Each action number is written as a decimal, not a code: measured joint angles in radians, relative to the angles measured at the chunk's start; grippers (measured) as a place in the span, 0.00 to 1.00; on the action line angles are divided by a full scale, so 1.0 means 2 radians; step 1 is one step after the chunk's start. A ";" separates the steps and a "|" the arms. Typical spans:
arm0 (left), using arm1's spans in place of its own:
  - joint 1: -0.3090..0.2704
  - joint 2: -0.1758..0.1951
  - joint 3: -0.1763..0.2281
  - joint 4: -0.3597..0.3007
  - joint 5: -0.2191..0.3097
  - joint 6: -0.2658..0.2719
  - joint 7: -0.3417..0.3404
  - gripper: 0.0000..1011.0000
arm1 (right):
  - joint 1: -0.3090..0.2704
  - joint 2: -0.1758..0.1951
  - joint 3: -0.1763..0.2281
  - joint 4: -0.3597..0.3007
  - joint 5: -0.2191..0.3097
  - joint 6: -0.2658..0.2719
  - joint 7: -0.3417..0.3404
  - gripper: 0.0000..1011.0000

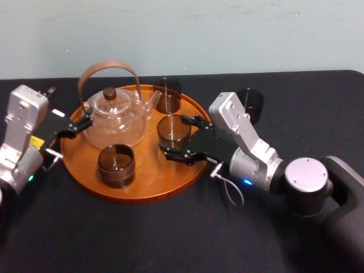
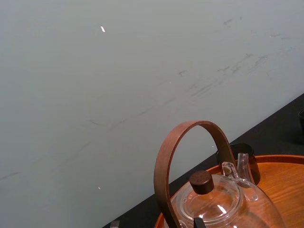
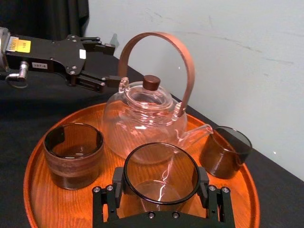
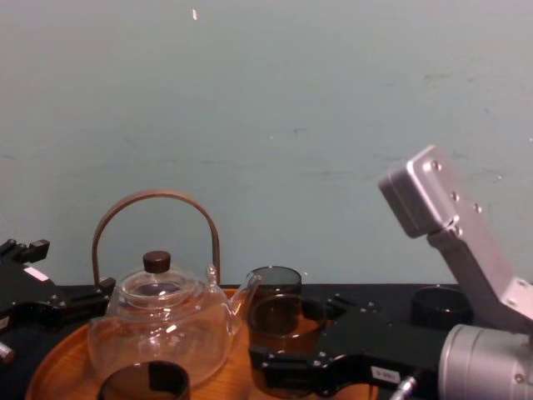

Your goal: Pick up the glass from the table and place it on the tray.

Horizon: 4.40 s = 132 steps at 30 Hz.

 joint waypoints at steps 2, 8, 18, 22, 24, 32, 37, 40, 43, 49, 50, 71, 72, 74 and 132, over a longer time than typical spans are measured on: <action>0.000 0.000 0.000 0.000 0.000 0.000 0.000 1.00 | 0.001 -0.002 -0.002 0.003 0.000 -0.001 0.001 0.92; 0.000 0.000 0.000 0.000 0.000 0.000 0.000 1.00 | 0.004 -0.008 -0.008 0.013 -0.001 -0.007 0.003 0.92; 0.000 0.000 0.000 0.000 0.000 0.000 0.000 1.00 | 0.007 -0.013 -0.014 0.026 -0.003 -0.014 0.005 0.92; 0.000 0.000 0.000 0.000 0.000 0.000 0.000 1.00 | 0.007 -0.014 -0.014 0.029 -0.003 -0.016 0.006 0.92; 0.000 0.000 0.000 0.000 0.000 0.000 0.000 1.00 | 0.006 -0.014 -0.015 0.031 -0.002 -0.016 0.006 0.92; 0.000 0.000 0.000 0.000 0.000 0.000 0.000 1.00 | 0.005 -0.016 -0.016 0.036 -0.002 -0.020 0.008 0.92; 0.000 0.000 0.000 0.000 0.000 0.000 0.000 1.00 | 0.005 -0.018 -0.018 0.039 -0.001 -0.022 0.009 0.92; 0.000 0.000 0.000 0.000 0.000 0.000 0.000 1.00 | 0.005 -0.019 -0.021 0.040 -0.001 -0.023 0.010 0.92; 0.000 0.000 0.000 0.000 0.000 0.000 0.000 1.00 | 0.005 -0.020 -0.023 0.041 -0.002 -0.023 0.011 0.92; 0.000 0.000 0.000 0.000 0.000 0.000 0.000 1.00 | 0.006 -0.024 -0.025 0.047 -0.002 -0.025 0.011 0.92; 0.000 0.000 0.000 0.000 0.000 0.000 0.000 1.00 | 0.007 -0.024 -0.025 0.048 -0.002 -0.026 0.012 0.92; 0.000 0.000 0.000 0.000 0.000 0.000 0.000 1.00 | 0.010 -0.031 -0.029 0.064 -0.004 -0.028 0.012 0.92; 0.000 0.000 0.000 0.000 0.000 0.000 0.000 1.00 | 0.010 -0.031 -0.029 0.065 -0.004 -0.028 0.010 0.92; 0.000 0.000 0.000 0.000 0.000 0.000 0.000 1.00 | 0.010 -0.032 -0.029 0.066 -0.006 -0.029 0.008 0.92; 0.000 0.000 0.000 0.000 0.000 0.000 0.000 1.00 | -0.044 0.015 -0.011 -0.013 0.004 0.009 0.006 0.99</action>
